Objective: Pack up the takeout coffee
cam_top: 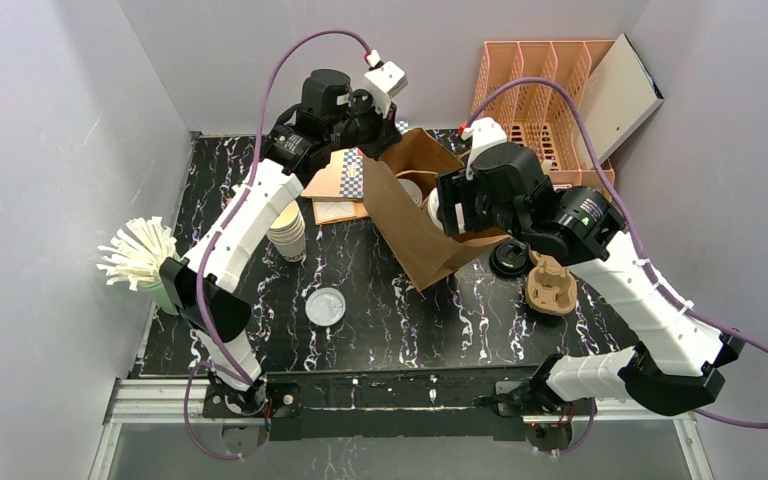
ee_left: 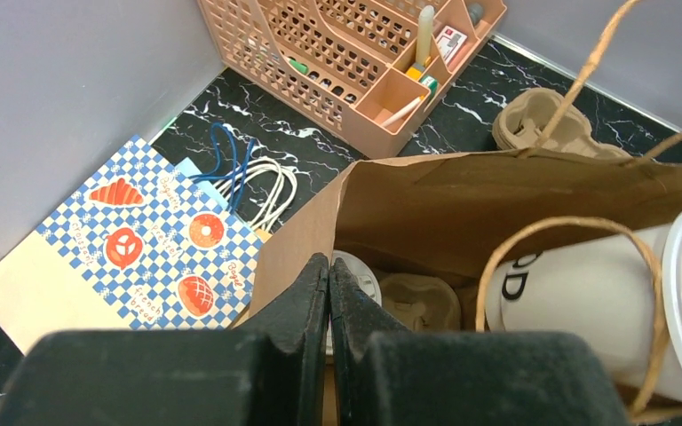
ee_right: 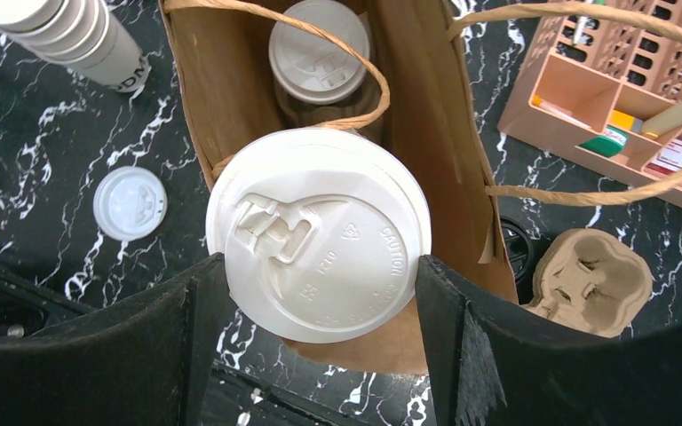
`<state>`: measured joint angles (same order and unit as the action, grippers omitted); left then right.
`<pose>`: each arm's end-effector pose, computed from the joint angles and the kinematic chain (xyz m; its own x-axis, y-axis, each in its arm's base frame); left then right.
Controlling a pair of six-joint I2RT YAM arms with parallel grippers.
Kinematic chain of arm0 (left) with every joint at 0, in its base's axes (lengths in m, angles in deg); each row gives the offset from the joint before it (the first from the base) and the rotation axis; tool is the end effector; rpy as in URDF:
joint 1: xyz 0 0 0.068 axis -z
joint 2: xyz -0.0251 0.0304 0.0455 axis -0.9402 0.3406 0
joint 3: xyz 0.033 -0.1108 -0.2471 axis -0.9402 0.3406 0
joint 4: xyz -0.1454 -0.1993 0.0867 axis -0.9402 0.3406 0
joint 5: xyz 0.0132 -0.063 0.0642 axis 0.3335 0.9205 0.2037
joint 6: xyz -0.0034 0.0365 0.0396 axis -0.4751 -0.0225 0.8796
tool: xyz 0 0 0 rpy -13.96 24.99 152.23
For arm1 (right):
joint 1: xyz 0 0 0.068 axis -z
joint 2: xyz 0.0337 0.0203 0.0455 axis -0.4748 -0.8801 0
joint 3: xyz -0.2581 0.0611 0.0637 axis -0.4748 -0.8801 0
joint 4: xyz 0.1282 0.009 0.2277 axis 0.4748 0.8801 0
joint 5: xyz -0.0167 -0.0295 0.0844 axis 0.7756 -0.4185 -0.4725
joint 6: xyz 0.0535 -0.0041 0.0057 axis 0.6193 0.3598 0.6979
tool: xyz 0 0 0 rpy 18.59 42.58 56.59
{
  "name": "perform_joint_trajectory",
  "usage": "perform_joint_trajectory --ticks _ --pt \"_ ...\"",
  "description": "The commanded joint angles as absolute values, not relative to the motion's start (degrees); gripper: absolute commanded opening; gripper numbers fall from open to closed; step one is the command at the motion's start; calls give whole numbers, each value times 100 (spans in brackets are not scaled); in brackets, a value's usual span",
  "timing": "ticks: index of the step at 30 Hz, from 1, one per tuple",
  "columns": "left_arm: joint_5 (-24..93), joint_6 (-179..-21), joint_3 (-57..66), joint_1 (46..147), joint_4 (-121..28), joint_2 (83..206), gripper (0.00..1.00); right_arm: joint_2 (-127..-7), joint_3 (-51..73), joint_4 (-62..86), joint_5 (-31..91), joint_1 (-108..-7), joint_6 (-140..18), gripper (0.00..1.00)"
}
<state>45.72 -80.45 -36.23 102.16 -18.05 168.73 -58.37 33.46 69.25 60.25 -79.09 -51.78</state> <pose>0.3257 -0.2181 0.4664 -0.0827 0.1975 -0.9768 0.7961 0.6028 0.0545 0.1527 0.1653 0.4685 -0.4664 -0.1669 -0.8687 -0.3957 0.9177 0.0362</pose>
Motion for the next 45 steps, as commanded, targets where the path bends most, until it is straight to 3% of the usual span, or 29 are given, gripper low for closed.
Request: perform_joint_trajectory --ticks 1,13,29,45 --pt "4750 -7831 -3525 10252 -1936 16575 0 -5844 3676 6902 6385 -7721 -5108 62" --pt "4667 -7730 -3517 10260 -1963 16586 0 -5684 3264 7046 6241 -7401 -5103 62" --pt "4541 -8337 -3594 10259 -2625 16610 0 -5253 1477 5526 5178 -7433 -6001 62" --pt "4768 -9190 -3644 10260 -2924 16625 0 -5334 632 4776 5687 -8004 -6082 59"
